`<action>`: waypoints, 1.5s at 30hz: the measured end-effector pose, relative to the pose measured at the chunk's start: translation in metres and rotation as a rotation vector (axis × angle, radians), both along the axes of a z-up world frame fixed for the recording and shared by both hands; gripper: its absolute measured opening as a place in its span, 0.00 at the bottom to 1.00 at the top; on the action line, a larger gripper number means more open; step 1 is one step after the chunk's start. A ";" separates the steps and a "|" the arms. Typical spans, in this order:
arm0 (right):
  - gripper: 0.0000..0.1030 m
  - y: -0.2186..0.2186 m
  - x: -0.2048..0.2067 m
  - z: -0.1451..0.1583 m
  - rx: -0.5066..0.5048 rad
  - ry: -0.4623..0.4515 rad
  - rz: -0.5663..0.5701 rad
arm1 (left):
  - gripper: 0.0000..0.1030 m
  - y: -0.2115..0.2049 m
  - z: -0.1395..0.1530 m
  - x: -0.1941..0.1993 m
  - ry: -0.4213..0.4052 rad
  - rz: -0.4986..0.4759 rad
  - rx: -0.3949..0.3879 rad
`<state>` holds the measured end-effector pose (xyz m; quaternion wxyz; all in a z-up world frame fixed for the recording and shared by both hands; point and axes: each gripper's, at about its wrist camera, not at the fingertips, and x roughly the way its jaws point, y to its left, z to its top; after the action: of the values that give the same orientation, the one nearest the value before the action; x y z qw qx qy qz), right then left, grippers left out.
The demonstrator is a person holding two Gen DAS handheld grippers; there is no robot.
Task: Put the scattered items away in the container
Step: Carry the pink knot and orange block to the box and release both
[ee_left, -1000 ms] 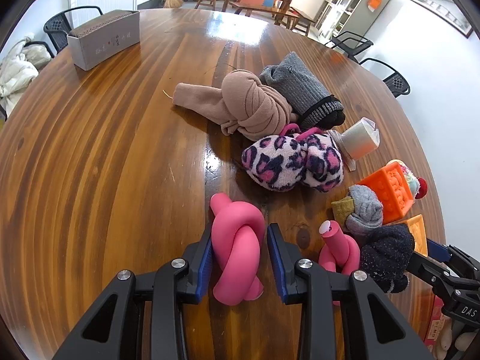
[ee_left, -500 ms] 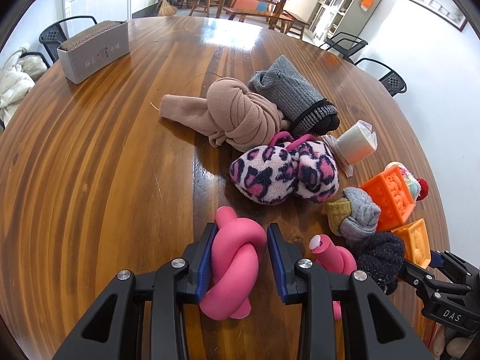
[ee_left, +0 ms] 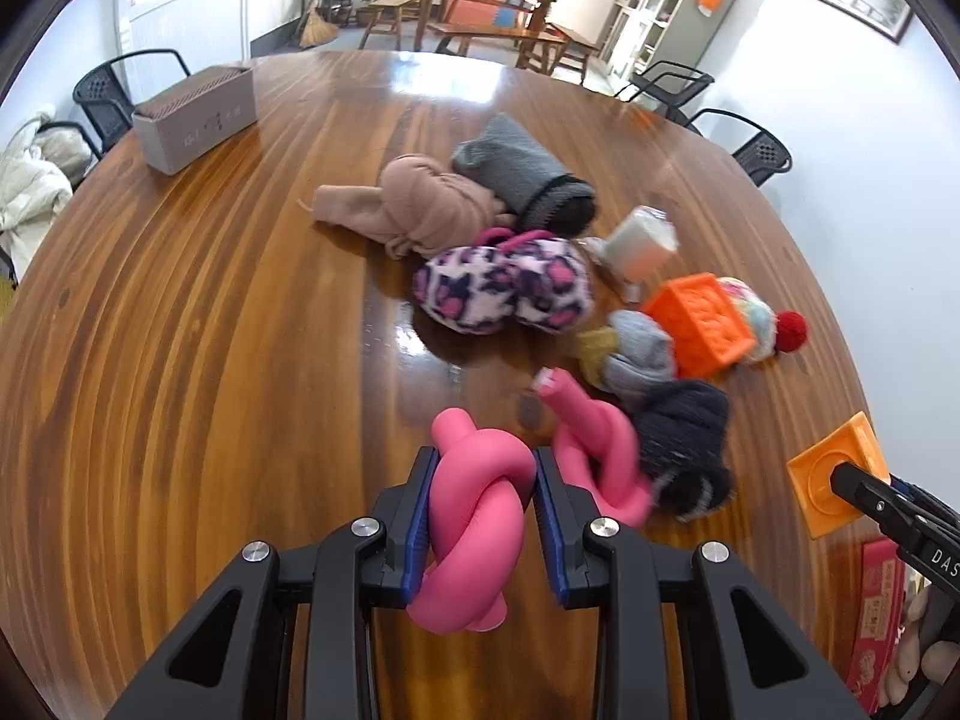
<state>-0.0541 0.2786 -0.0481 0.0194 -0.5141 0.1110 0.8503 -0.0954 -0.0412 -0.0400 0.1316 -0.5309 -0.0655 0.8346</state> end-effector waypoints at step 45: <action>0.59 0.233 0.331 0.057 0.002 0.077 -0.397 | 0.98 0.380 0.099 0.229 0.122 -0.568 0.158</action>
<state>0.2771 0.5113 0.0093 0.1829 -0.4492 0.2099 0.8489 0.1335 0.3390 0.0588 0.4043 -0.4650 0.0286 0.7871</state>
